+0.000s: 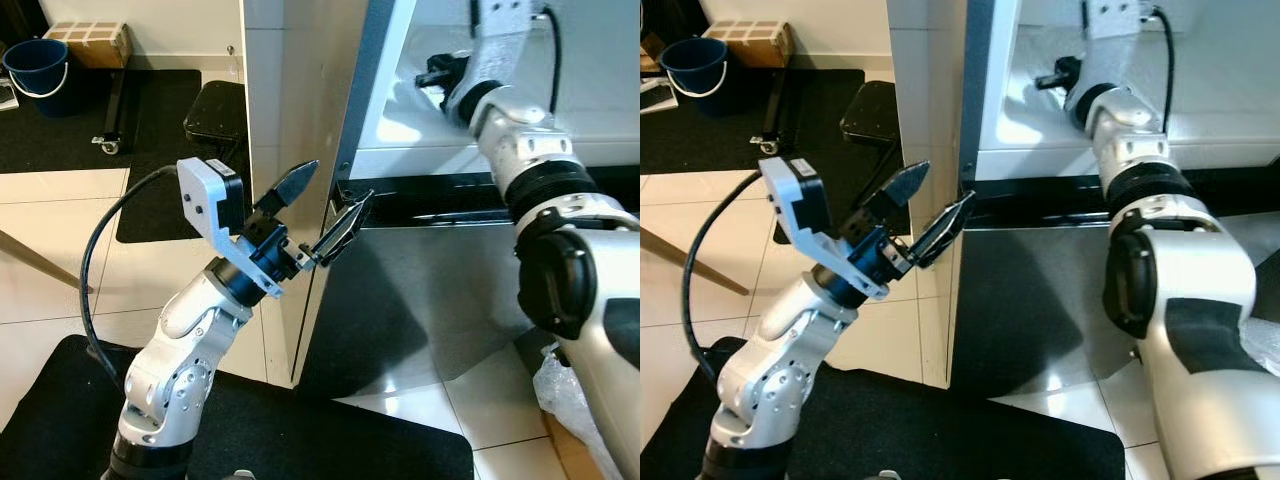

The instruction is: Restocking fridge

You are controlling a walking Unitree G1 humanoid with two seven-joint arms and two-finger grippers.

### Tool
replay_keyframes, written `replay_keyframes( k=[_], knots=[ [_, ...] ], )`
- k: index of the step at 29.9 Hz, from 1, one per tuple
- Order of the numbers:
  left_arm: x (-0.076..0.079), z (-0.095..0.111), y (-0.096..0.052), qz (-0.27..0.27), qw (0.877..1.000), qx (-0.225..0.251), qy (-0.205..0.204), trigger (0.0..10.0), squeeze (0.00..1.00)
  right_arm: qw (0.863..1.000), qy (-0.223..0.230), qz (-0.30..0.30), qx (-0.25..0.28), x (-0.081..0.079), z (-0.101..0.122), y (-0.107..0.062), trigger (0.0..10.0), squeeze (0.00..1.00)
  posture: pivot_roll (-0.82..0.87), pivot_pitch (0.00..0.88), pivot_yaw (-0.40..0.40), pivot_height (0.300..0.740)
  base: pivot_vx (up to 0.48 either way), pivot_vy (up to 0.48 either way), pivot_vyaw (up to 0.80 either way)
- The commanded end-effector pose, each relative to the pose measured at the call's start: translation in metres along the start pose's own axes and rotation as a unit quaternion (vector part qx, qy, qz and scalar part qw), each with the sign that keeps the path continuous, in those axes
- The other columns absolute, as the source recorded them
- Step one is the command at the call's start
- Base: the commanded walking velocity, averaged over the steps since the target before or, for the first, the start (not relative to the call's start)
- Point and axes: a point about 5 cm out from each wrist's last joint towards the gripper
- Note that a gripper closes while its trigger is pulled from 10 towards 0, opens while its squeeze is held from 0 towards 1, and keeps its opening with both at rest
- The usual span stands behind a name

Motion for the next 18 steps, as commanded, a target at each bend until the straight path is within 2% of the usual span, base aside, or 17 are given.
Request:
replay_keyframes(
  k=[1, 4, 6, 7, 9, 10, 11, 12, 13, 14, 18],
  knots=[
    [0.0, 0.001, 0.001, -0.014, 1.0, -0.005, 0.002, 10.0, 0.0, 0.999, 0.023, -0.005, 0.042, 0.008, 0.019, -0.001, 0.0, 0.0, 0.13, 0.068, -0.038, 0.74, 0.0, 0.0, 0.0],
    [-0.002, 0.001, 0.003, -0.02, 1.0, -0.004, 0.002, 10.0, 0.0, 0.998, 0.024, -0.017, 0.059, 0.016, 0.027, -0.004, 0.0, 0.0, 0.12, 0.054, -0.027, 0.74, 0.0, 0.0, 0.0],
    [-0.002, 0.001, 0.003, -0.02, 1.0, -0.004, 0.002, 10.0, 0.0, 0.998, 0.024, -0.017, 0.059, 0.016, 0.027, -0.004, 0.0, 0.0, 0.12, 0.054, -0.027, 0.74, 0.0, 0.0, 0.0],
    [-0.003, 0.001, 0.005, -0.027, 1.0, -0.004, 0.003, 10.0, 0.0, 0.997, 0.008, -0.042, 0.063, 0.027, 0.031, -0.007, 0.0, 0.0, 0.11, 0.039, -0.018, 0.74, 0.0, 0.0, 0.0],
    [-0.003, 0.001, 0.006, -0.029, 1.0, -0.004, 0.003, 10.0, 0.0, 0.997, 0.001, -0.052, 0.063, 0.031, 0.031, -0.009, 0.0, 0.0, 0.11, 0.039, -0.018, 0.74, 0.0, 0.0, 0.0],
    [-0.004, 0.001, 0.007, -0.033, 0.999, -0.003, 0.002, 10.0, 0.0, 0.996, -0.005, -0.062, 0.06, 0.036, 0.03, -0.011, 0.3, 0.0, 0.11, 0.028, -0.014, 0.74, 0.0, 0.0, 0.0],
    [-0.004, 0.0, 0.008, -0.038, 0.999, -0.003, 0.001, 10.0, 0.0, 0.996, -0.006, -0.066, 0.057, 0.04, 0.026, -0.013, 4.1, 0.01, 0.1, 0.021, -0.012, 0.74, 0.0, 0.0, 0.0],
    [-0.004, -0.001, 0.009, -0.04, 0.999, -0.003, 0.0, 10.0, 0.0, 0.996, -0.006, -0.066, 0.056, 0.041, 0.025, -0.013, 8.2, 0.31, 0.1, 0.021, -0.012, 0.74, 0.0, 0.0, 0.0],
    [-0.004, -0.001, 0.009, -0.04, 0.999, -0.003, 0.0, 10.0, 0.0, 0.996, -0.006, -0.066, 0.056, 0.041, 0.025, -0.013, 8.2, 0.31, 0.1, 0.021, -0.012, 0.74, 0.0, 0.0, 0.0],
    [-0.004, -0.001, 0.01, -0.045, 0.999, -0.002, -0.001, 10.0, 0.0, 0.997, -0.003, -0.067, 0.049, 0.043, 0.019, -0.015, 10.0, 1.0, 0.1, 0.012, -0.008, 0.74, 0.0, 0.0, 0.0],
    [-0.004, -0.002, 0.012, -0.05, 0.999, -0.002, 0.0, 10.0, 0.0, 0.997, 0.0, -0.07, 0.044, 0.045, 0.012, -0.016, 10.0, 1.0, 0.1, 0.004, -0.005, 0.74, 0.0, 0.0, 0.0]
  ],
)
Point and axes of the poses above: a point about 5 cm out from each wrist's last joint towards the gripper, its own y axis pointing out of the wrist towards the gripper, its own z axis along the axis of the wrist's last joint, x = y × z, and after that the axes turned 2 degrees about -y, right-handed
